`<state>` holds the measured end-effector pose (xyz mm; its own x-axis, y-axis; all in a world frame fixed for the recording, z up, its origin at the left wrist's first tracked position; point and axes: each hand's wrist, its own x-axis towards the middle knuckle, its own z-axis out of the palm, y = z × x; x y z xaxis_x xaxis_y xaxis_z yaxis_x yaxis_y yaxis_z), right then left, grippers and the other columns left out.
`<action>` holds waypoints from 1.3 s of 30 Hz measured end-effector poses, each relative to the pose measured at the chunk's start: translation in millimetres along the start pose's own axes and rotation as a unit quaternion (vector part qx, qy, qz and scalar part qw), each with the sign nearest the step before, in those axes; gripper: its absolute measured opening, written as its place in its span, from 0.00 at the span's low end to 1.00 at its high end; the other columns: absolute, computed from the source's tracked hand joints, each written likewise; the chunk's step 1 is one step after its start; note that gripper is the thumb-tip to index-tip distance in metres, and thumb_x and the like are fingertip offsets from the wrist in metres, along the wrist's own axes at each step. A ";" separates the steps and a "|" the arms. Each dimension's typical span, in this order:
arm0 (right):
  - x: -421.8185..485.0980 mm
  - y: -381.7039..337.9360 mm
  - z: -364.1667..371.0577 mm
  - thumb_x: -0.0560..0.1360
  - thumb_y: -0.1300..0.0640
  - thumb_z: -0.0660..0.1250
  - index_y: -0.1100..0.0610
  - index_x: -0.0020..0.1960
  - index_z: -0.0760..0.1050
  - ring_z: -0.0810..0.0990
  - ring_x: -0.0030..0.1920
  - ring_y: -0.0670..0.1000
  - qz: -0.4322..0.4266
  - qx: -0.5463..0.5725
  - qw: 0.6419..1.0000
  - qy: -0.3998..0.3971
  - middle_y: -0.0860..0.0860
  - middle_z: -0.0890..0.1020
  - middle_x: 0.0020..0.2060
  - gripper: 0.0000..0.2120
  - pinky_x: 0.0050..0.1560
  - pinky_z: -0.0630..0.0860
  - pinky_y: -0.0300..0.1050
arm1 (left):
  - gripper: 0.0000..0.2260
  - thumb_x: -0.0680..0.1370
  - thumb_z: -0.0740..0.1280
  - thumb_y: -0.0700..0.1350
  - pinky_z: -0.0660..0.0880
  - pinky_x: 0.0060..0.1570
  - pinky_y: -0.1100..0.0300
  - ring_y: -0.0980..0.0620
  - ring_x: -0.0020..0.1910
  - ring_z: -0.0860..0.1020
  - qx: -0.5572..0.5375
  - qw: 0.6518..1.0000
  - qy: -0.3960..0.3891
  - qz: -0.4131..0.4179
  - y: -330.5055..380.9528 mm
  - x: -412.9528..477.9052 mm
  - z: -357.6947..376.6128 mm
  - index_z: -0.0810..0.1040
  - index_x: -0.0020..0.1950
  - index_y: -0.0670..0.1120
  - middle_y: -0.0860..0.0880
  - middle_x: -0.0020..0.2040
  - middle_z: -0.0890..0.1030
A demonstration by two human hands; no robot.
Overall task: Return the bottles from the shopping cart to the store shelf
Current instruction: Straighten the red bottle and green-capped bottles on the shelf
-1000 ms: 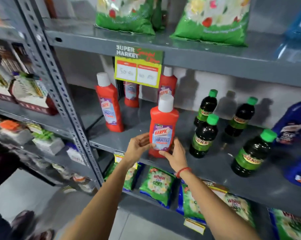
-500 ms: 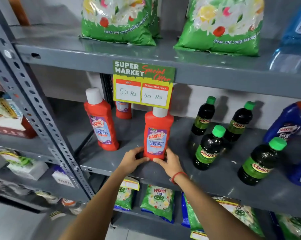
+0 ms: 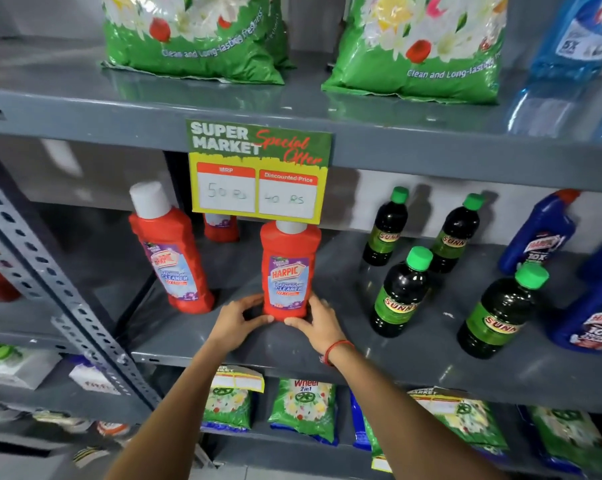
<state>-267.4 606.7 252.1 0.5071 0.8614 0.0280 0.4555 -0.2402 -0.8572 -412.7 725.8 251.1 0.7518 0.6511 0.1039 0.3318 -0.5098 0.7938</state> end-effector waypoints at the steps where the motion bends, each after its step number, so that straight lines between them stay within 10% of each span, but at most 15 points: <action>1: -0.2 -1.7 -0.7 0.69 0.57 0.73 0.57 0.65 0.67 0.73 0.63 0.57 0.001 0.000 1.000 -0.003 0.60 0.76 0.61 0.27 0.65 0.70 0.50 | 0.22 0.70 0.73 0.46 0.66 0.60 0.64 0.56 0.60 0.74 0.004 1.000 0.002 -0.001 -0.6 0.1 -0.4 0.76 0.62 0.44 0.48 0.63 0.79; 8: -33.8 4.8 -22.8 0.69 0.61 0.72 0.60 0.64 0.69 0.72 0.64 0.55 0.004 -0.006 0.998 0.057 0.58 0.76 0.62 0.25 0.66 0.68 0.49 | 0.16 0.68 0.74 0.41 0.72 0.60 0.49 0.44 0.58 0.77 0.022 0.989 0.123 -0.078 7.4 -20.0 15.5 0.78 0.55 0.44 0.44 0.57 0.81; 13: -107.4 58.7 -85.8 0.70 0.58 0.72 0.55 0.47 0.78 0.79 0.46 0.48 -0.039 -0.006 0.975 0.219 0.49 0.79 0.45 0.07 0.49 0.79 0.48 | 0.08 0.69 0.73 0.40 0.73 0.46 0.46 0.38 0.43 0.77 -0.037 0.949 0.297 -0.100 36.8 -64.5 70.3 0.75 0.41 0.48 0.41 0.41 0.78; 19: -153.7 110.6 -169.7 0.63 0.57 0.78 0.55 0.52 0.70 0.73 0.45 0.56 0.076 0.000 0.905 0.417 0.50 0.69 0.45 0.23 0.49 0.75 0.56 | 0.24 0.66 0.76 0.43 0.70 0.53 0.57 0.47 0.54 0.76 -0.076 0.989 0.120 -0.048 110.9 -46.5 157.5 0.73 0.59 0.45 0.47 0.54 0.76; 23: -139.9 124.1 -202.3 0.59 0.55 0.81 0.61 0.68 0.63 0.73 0.58 0.58 0.128 0.027 0.937 0.324 0.60 0.69 0.60 0.43 0.63 0.72 0.56 | 0.36 0.64 0.77 0.48 0.70 0.63 0.49 0.44 0.63 0.73 -0.072 0.991 0.090 -0.074 143.5 -18.5 189.0 0.65 0.68 0.43 0.43 0.64 0.75; 39: -104.0 140.9 -233.2 0.64 0.55 0.77 0.62 0.66 0.65 0.73 0.63 0.59 0.059 -0.011 0.974 0.218 0.60 0.75 0.62 0.36 0.65 0.71 0.56 | 0.26 0.67 0.74 0.52 0.70 0.56 0.47 0.40 0.54 0.78 0.033 0.976 0.193 -0.096 147.6 0.1 212.2 0.72 0.61 0.44 0.41 0.53 0.83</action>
<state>-85.3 378.9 248.4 0.8177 0.5559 0.1494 0.3878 -0.3401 -0.8567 -242.7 531.3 241.1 0.4065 0.8948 0.1847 0.4910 -0.3844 0.7817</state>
